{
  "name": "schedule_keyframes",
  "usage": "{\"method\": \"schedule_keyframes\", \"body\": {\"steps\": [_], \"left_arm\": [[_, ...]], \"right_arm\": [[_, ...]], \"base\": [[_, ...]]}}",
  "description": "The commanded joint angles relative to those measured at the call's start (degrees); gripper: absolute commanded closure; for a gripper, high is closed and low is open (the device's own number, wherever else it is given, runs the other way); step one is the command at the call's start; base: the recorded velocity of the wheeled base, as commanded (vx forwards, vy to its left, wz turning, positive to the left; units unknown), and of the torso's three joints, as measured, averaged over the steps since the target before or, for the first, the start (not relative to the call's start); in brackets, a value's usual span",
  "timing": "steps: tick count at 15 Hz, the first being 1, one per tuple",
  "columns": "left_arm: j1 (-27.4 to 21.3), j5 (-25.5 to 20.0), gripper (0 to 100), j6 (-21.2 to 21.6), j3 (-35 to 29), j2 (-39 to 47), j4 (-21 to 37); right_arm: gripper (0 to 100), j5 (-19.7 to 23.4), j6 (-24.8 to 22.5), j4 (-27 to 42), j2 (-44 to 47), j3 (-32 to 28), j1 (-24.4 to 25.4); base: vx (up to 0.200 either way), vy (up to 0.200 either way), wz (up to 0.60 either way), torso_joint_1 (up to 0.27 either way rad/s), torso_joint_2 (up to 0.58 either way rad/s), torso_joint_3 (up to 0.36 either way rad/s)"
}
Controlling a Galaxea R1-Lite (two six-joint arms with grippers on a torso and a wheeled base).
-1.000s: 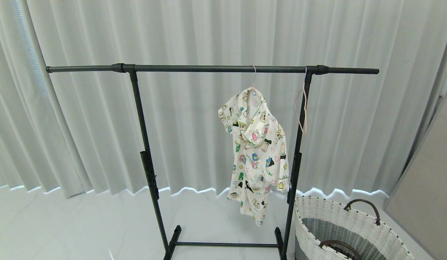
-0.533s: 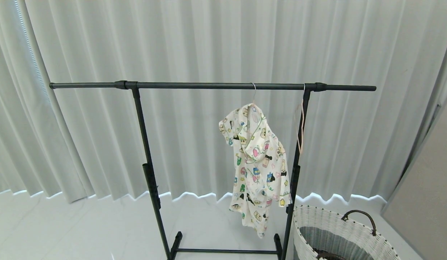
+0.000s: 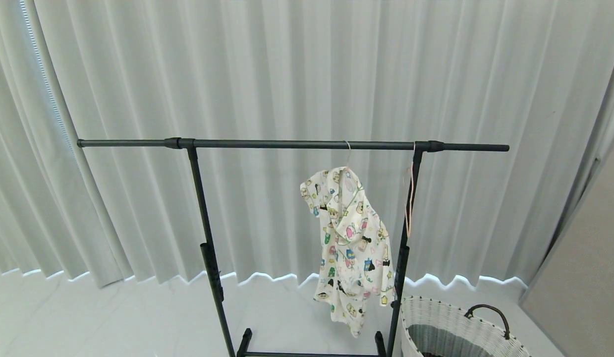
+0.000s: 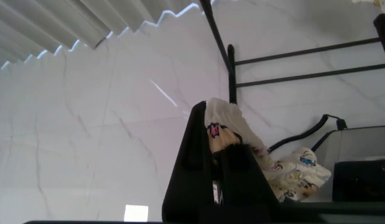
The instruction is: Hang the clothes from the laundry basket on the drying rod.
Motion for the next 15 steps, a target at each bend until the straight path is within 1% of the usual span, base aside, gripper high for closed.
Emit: {"method": "schedule_keyframes", "body": {"steps": [1,3,10,12,15], "left_arm": [[-0.17,0.01,100,-0.01,0.02,0.28,0.06],[-0.17,0.10,100,-0.01,0.02,0.81,0.06],[-0.17,0.10,100,-0.01,0.02,1.08,0.06],[-0.96,-0.07,100,-0.10,0.11,-0.16,0.06],[-2.37,0.01,100,-0.10,0.02,-1.30,0.06]], "right_arm": [[0,-0.03,0.01,0.00,0.25,-0.02,-0.01],[0,-0.03,0.01,0.00,0.25,-0.02,0.08],[0,-0.03,0.01,0.00,-0.10,-0.02,0.08],[0,-0.03,0.10,0.00,-0.10,-0.02,0.08],[0,0.05,0.37,0.00,-0.01,-0.02,0.08]], "base": [[0.000,0.000,0.00,0.144,-0.29,-0.134],[0.000,0.000,0.00,0.063,-0.13,-0.068],[0.000,0.200,0.00,0.013,-0.01,-0.006],[0.000,0.200,0.00,0.002,0.00,-0.002],[0.000,0.000,0.00,0.000,0.00,0.000]]}}
